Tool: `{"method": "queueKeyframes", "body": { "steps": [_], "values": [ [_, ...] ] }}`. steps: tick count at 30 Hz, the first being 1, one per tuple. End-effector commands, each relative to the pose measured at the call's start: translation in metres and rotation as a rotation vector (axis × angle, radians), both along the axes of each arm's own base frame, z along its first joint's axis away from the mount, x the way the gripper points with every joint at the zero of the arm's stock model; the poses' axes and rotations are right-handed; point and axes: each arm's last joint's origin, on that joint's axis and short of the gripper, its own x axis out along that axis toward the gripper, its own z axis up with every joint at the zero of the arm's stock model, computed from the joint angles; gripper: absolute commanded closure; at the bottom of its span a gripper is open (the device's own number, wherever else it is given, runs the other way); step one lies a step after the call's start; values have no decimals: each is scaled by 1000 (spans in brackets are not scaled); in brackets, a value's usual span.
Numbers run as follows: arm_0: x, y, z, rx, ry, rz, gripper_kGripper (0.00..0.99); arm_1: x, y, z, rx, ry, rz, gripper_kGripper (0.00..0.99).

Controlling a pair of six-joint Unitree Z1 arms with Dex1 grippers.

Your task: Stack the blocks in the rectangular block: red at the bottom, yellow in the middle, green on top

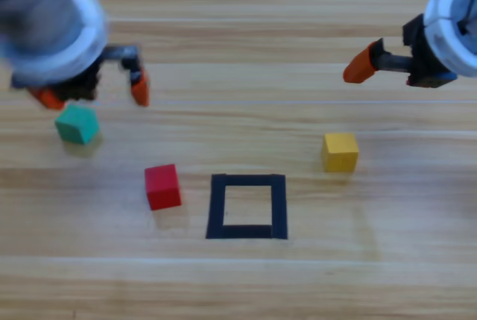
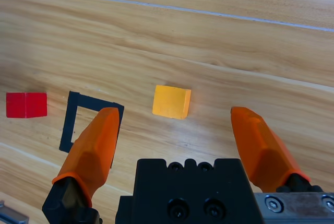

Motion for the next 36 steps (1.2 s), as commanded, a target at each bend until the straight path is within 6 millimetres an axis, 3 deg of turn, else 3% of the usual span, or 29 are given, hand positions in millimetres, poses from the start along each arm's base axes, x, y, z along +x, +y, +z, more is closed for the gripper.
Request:
{"method": "queueKeyframes", "body": {
  "steps": [1, 4, 6, 14, 21, 30, 36],
  "values": [
    [63, -60, -77, 165, 241, 68, 0, 10, 27, -34, -117, 121, -31, 14],
    [73, -68, -103, 152, 321, 87, 2, 14, 44, -36, -208, 150, -37, 16],
    [76, -67, -108, 135, 344, 110, 0, 16, 54, -41, -233, 155, -28, 16],
    [83, -55, -94, 14, 314, 195, 2, 19, 76, -63, -286, 187, -1, 7],
    [52, -23, -90, -118, 242, 217, 1, 26, 86, -80, -320, 218, -5, 25],
    [54, -26, -99, -103, 250, 229, 1, 35, 94, -105, -359, 246, -6, 70],
    [55, -34, -112, -70, 241, 237, 2, 38, 97, -112, -366, 258, -3, 182]
  ]
}}
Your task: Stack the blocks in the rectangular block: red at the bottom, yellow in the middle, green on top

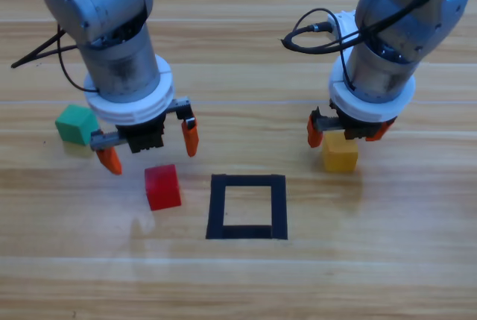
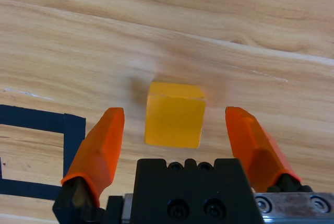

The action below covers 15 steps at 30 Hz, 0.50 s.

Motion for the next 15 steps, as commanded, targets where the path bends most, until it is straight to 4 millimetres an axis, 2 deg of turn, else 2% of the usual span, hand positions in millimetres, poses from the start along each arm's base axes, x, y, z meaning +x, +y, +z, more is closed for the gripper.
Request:
{"method": "queueKeyframes", "body": {
  "steps": [1, 2, 4, 6, 12, 14, 15],
  "values": [
    [4, -6, -24, 40, 15, 7, 4, 1, 10, -31, -63, 45, 12, 185],
    [4, -6, -27, 40, 15, 7, 4, 3, 9, -32, -63, 49, 9, 231],
    [3, -7, -33, 45, 21, 2, 4, 5, 9, -36, -65, 65, 8, 257],
    [2, -10, -40, 50, 27, -5, 4, 6, 10, -39, -68, 69, 8, 381],
    [1, -16, -53, 52, 37, -27, 11, 13, 9, -38, -41, 80, 1, 659],
    [0, -18, -55, 52, 39, -32, 16, 15, 7, -40, -40, 87, -4, 676],
    [-1, -18, -55, 51, 38, -34, 16, 15, 7, -40, -40, 87, -6, 725]
  ]
}}
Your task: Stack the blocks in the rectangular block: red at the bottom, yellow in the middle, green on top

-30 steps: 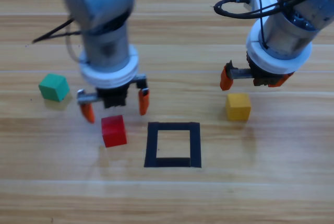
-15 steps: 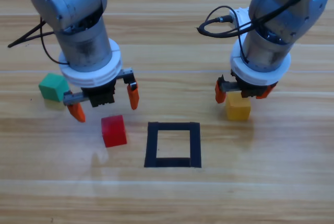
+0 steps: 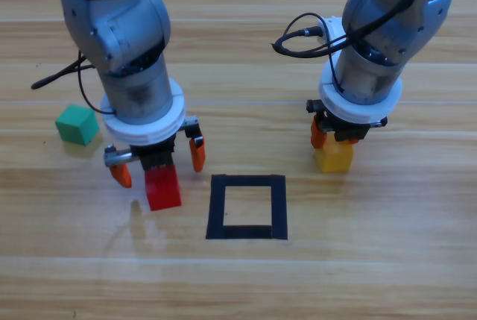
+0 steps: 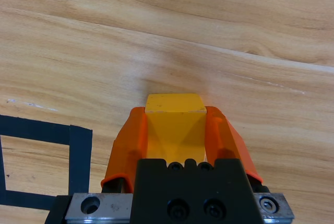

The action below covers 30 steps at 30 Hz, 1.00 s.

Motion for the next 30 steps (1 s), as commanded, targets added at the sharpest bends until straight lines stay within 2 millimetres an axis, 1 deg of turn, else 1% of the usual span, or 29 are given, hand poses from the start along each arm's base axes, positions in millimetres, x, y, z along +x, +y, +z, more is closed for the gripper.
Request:
{"method": "queueKeyframes", "body": {
  "steps": [1, 2, 3, 6, 10, 12, 13, 14, 15, 18, 22, 24, 27, 29, 30],
  "values": [
    [-5, -9, -24, 32, 36, -23, 16, 7, -3, -30, -41, 70, -8, 783],
    [-6, -10, -25, 33, 36, -28, 16, 6, -3, -29, -40, 69, -8, 829],
    [-6, -10, -26, 35, 38, -28, 16, 6, -3, -27, -40, 67, -7, 835],
    [-7, -12, -31, 39, 48, -33, 19, -1, -12, -7, -28, 44, -11, 841],
    [-9, -12, -33, 38, 54, -38, 33, -21, -32, 38, 7, -17, -21, 843],
    [-8, -11, -35, 41, 57, -38, 56, -36, -46, 64, 36, -51, -23, 843],
    [-9, -12, -35, 42, 58, -39, 57, -41, -51, 72, 40, -63, -23, 864],
    [-9, -11, -36, 42, 58, -39, 59, -46, -56, 80, 48, -78, -23, 961],
    [-9, -10, -37, 43, 60, -38, 60, -50, -60, 87, 59, -89, -20, 990],
    [-10, -10, -38, 42, 61, -41, 116, -55, -64, 94, 71, -97, -19, 990],
    [-9, -11, -40, 37, 60, -53, 191, -55, -64, 91, 63, -87, -22, 990],
    [-9, -11, -40, 37, 60, -56, 275, -55, -64, 89, 60, -83, -23, 990],
    [-10, -11, -40, 40, 63, -68, 518, -54, -63, 87, 54, -78, -25, 990],
    [-10, -10, -41, 43, 65, -78, 657, -54, -63, 86, 53, -77, -25, 990],
    [-10, -10, -41, 43, 65, -84, 709, -53, -63, 85, 50, -75, -25, 990]
  ]
}}
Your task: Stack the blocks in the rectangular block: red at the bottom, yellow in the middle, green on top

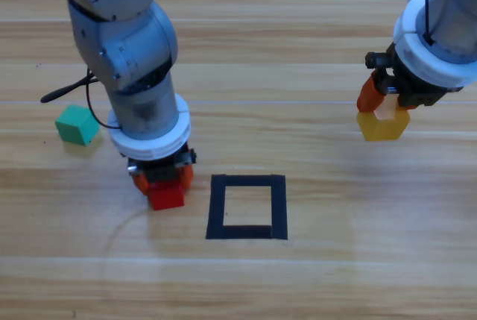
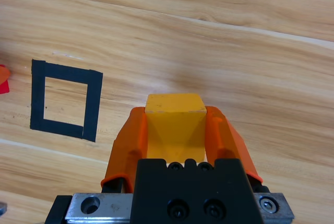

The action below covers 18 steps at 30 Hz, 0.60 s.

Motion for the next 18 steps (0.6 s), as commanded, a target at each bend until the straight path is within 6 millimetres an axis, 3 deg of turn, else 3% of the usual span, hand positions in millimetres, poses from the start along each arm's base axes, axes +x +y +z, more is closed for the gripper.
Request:
{"method": "queueKeyframes", "body": {
  "steps": [1, 6, 9, 13, 18],
  "values": [
    [-5, -4, -24, 37, 54, -44, 743, 4, -5, -13, -46, 34, -22, 990],
    [-3, -7, -10, 31, 32, -87, 872, 5, -4, -16, -46, 40, -27, 990],
    [-6, -16, -1, 24, 14, -140, 873, 5, -3, -16, -45, 41, -27, 990],
    [-14, -40, 9, 26, 1, -248, 873, 5, -3, -15, -43, 40, -30, 990],
    [-22, -79, 4, 29, 5, -411, 873, 8, -4, -15, -42, 39, -34, 990]
  ]
}}
